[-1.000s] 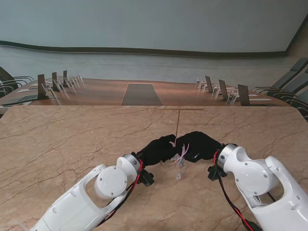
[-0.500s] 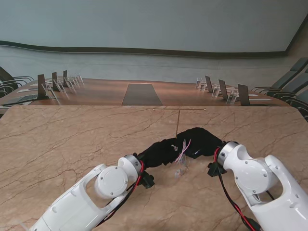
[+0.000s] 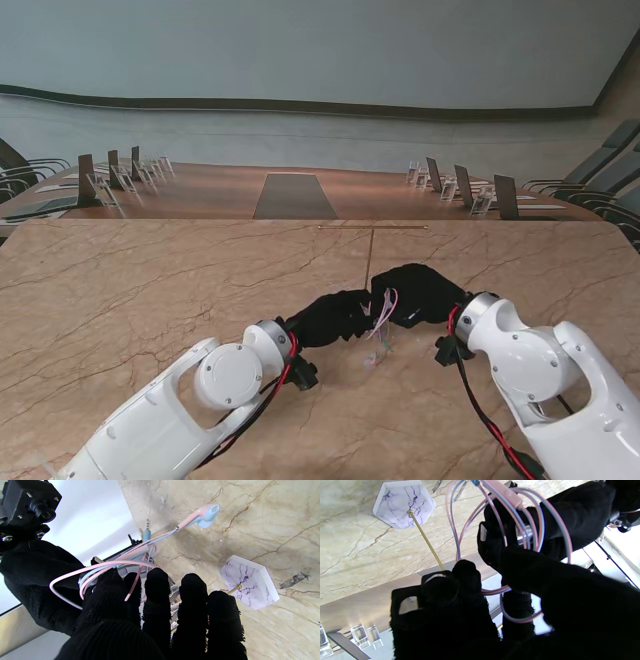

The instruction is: Take the wired earphone off the rack, coil the cable and place them on the table

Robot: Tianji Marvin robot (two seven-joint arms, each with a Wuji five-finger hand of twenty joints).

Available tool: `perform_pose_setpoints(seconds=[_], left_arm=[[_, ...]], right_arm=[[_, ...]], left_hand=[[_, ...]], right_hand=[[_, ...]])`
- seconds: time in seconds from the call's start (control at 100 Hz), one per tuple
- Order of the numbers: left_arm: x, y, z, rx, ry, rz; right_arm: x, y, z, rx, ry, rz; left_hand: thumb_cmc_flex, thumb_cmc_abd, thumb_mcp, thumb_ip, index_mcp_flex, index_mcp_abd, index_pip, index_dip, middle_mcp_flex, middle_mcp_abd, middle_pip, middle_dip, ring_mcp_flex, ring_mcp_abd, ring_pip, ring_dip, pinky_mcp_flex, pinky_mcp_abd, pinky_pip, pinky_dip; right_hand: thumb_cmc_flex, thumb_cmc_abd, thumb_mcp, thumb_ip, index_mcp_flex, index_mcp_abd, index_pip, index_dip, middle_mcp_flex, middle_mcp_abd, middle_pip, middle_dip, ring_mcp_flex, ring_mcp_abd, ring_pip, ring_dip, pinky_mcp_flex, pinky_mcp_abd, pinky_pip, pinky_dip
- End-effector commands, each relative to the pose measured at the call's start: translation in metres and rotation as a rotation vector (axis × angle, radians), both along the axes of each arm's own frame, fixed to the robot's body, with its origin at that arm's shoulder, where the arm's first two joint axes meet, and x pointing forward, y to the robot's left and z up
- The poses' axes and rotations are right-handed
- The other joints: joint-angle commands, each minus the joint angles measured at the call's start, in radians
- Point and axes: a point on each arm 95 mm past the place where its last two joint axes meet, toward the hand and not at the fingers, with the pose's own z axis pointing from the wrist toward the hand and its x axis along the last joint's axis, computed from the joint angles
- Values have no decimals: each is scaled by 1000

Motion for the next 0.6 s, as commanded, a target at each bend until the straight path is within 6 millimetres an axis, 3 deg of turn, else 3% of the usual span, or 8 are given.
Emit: perform_pose_setpoints(seconds=[0.0, 0.04, 0.14, 0.35, 0.59], left_arm=[[-1, 1, -2, 4, -3, 1], [-1, 2, -2, 6, -7, 1], [0, 4, -2, 17, -11, 1], [2, 7, -4, 17, 11, 9], [3, 8, -6, 7, 24, 22]], right_arm=[[-2, -1, -6, -8, 16, -6], [-2, -2, -7, -9, 17, -8], [-2, -4, -8, -15, 17, -12], [-2, -7, -8, -21, 4, -16], [-3, -9, -8, -23, 3, -18]], left_hand=[[-25, -15, -11, 16, 48, -57, -43, -28, -32, 15, -19, -8, -32, 21, -4, 18, -25, -13, -4, 29], [-58, -21, -12, 18, 65, -57, -67, -46, -38, 20, -27, -10, -38, 22, -8, 20, -33, -12, -10, 37], [-125, -9, -6, 22, 56, 3, -137, -79, -60, 25, -47, -15, -60, 22, -21, 22, -52, -18, -26, 45], [-222, 56, -1, 28, 73, 75, -278, -142, -93, 60, -101, -42, -95, 41, -46, 25, -93, -13, -55, 55], [-256, 80, -4, 31, 74, 79, -313, -174, -119, 79, -148, -74, -127, 50, -81, 17, -127, -14, -86, 48]], right_hand=[[3, 50, 58, 57, 41, -68, 115, 33, 2, 125, 53, -15, 27, 122, 90, -4, 21, -93, 69, -19], [4, 51, 58, 58, 41, -68, 115, 34, 2, 125, 53, -16, 26, 122, 90, -4, 21, -93, 69, -19], [0, 53, 56, 60, 39, -73, 115, 35, -1, 123, 57, -16, 24, 122, 89, -2, 20, -93, 69, -18], [-11, 57, 57, 68, 39, -87, 112, 40, -8, 116, 65, -18, 22, 115, 89, 2, 18, -100, 68, -16], [-16, 62, 54, 72, 40, -91, 109, 42, -18, 114, 72, -21, 19, 112, 87, 5, 17, -105, 68, -15]])
